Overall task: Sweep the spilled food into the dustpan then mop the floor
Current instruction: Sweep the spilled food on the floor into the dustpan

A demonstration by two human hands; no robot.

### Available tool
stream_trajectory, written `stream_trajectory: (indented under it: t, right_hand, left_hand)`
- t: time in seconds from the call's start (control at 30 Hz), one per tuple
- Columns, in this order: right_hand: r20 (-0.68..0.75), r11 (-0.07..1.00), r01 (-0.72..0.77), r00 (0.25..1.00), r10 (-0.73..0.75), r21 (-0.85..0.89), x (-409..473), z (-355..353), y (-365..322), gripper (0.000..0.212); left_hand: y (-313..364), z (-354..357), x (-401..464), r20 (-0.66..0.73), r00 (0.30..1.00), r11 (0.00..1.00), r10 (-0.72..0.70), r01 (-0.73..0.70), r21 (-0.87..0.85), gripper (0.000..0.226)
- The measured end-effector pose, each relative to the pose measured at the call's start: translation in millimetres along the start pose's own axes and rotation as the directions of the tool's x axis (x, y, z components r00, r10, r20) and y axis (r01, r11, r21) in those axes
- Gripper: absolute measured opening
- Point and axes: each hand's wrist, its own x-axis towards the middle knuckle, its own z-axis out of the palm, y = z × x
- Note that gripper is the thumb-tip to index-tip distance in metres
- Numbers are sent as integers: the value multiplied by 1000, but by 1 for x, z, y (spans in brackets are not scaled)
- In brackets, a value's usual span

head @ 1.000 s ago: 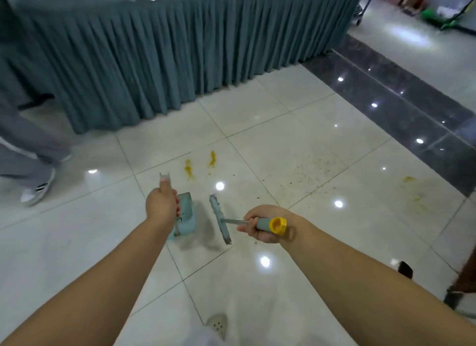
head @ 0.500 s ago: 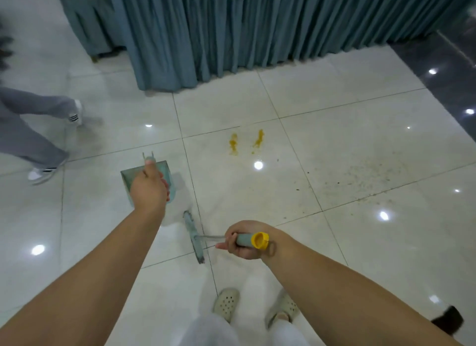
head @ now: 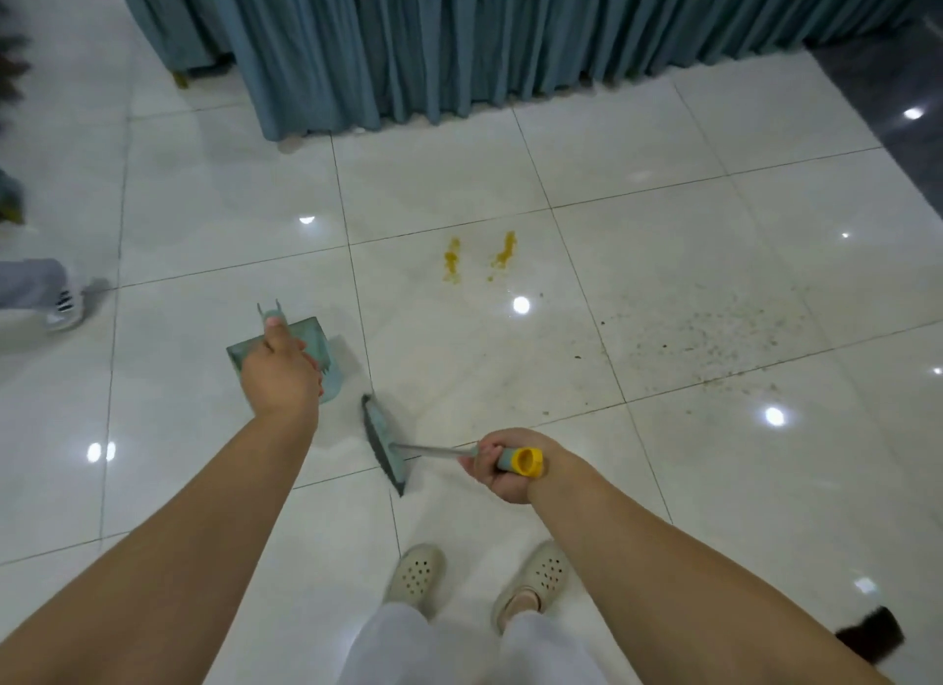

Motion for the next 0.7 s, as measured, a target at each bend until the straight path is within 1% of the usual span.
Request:
stream_trajectory:
  t: [0.07,0.23,0.37,0.43,0.53,0.63,0.7]
  right_hand:
    - [0,998,15,1000,-15,63,-12,-35,-27,7]
    - [-29,989,65,998,-62,134,-45,-117,-88,5]
    - [-81,975,120,991,-107,185,-75,-176,-131,8]
    - [-106,967,156,985,-137,200,-88,-201,-150,10]
    - [-142,962,206,973,-182,179,-104,-230,-176,10]
    - [-164,957,244,962,-219,155,-114,-245,-193,9]
    - [-154,956,253,961,-231,147,-119,-251,-198,10]
  left_hand:
    - [2,19,-19,11,1000,1000,-14,14,-1,51]
    - [0,68,-58,38,999,999,-10,9,33,57]
    - [-2,103,-85,27,1000,997,8,-10,72,70]
    - [-2,118,-98,35,999,998,24,-27,62,70]
    - [1,136,-115,51,997,997,60,-62,55,67]
    - [6,145,-126,48,994,993,94,-98,69,58]
    - [11,149,-128,52,994,992,99,-103,79,59]
